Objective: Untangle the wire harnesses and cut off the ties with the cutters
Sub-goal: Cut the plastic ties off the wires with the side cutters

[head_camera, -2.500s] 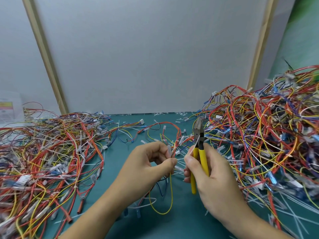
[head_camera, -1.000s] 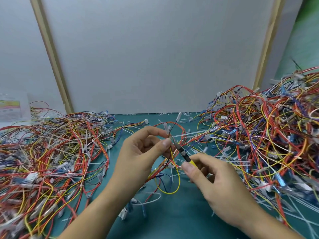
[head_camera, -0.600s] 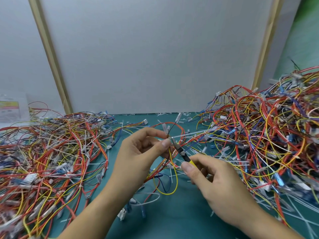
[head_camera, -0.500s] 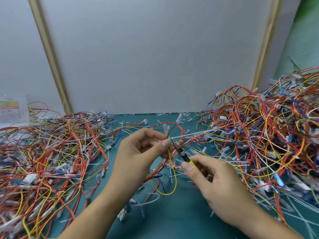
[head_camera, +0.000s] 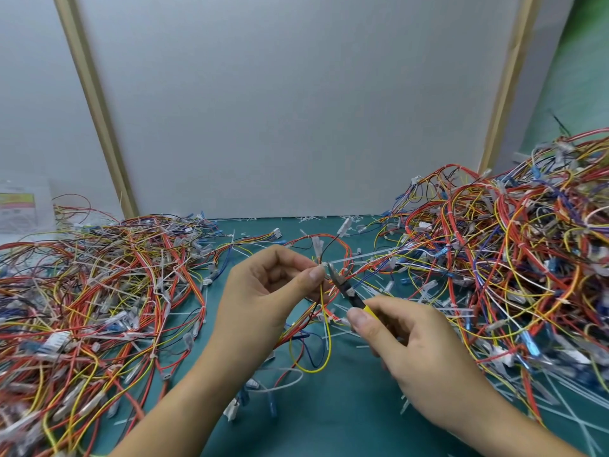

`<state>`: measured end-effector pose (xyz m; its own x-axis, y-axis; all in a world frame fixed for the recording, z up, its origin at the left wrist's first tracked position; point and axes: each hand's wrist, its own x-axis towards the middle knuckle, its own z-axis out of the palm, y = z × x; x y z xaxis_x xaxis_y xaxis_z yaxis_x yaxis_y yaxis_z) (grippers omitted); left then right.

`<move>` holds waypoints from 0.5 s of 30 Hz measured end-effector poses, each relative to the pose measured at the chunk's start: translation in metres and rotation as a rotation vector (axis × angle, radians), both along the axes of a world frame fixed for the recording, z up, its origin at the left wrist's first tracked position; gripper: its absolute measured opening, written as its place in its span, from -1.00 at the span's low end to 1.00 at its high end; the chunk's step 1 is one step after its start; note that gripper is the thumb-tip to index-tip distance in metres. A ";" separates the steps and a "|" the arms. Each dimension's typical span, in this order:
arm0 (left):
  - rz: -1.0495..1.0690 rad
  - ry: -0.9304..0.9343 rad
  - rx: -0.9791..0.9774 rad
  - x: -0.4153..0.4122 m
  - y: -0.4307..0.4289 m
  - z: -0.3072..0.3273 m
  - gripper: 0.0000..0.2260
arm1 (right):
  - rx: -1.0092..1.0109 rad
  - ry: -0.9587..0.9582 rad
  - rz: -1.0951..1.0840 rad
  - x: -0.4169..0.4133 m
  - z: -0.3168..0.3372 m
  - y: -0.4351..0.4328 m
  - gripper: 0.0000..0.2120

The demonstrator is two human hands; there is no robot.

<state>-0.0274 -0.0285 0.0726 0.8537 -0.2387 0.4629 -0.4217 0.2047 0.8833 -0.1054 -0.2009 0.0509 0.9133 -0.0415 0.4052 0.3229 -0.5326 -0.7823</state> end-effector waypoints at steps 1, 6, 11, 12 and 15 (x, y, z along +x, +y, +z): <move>0.000 -0.003 0.001 0.000 0.000 0.000 -0.85 | -0.002 0.003 0.001 -0.001 0.001 0.000 -0.53; 0.005 -0.006 0.008 0.001 0.000 -0.001 -0.86 | 0.016 0.028 -0.008 -0.002 0.003 0.002 -0.46; 0.007 -0.018 0.023 0.001 0.000 -0.001 -0.89 | 0.027 0.038 0.002 -0.001 0.000 0.002 -0.44; 0.008 -0.020 0.024 0.001 0.000 -0.001 -0.89 | 0.030 0.041 0.001 -0.001 -0.001 0.002 -0.44; 0.029 -0.018 0.051 0.000 0.000 0.000 -0.89 | 0.046 0.040 -0.013 0.001 -0.002 0.001 -0.48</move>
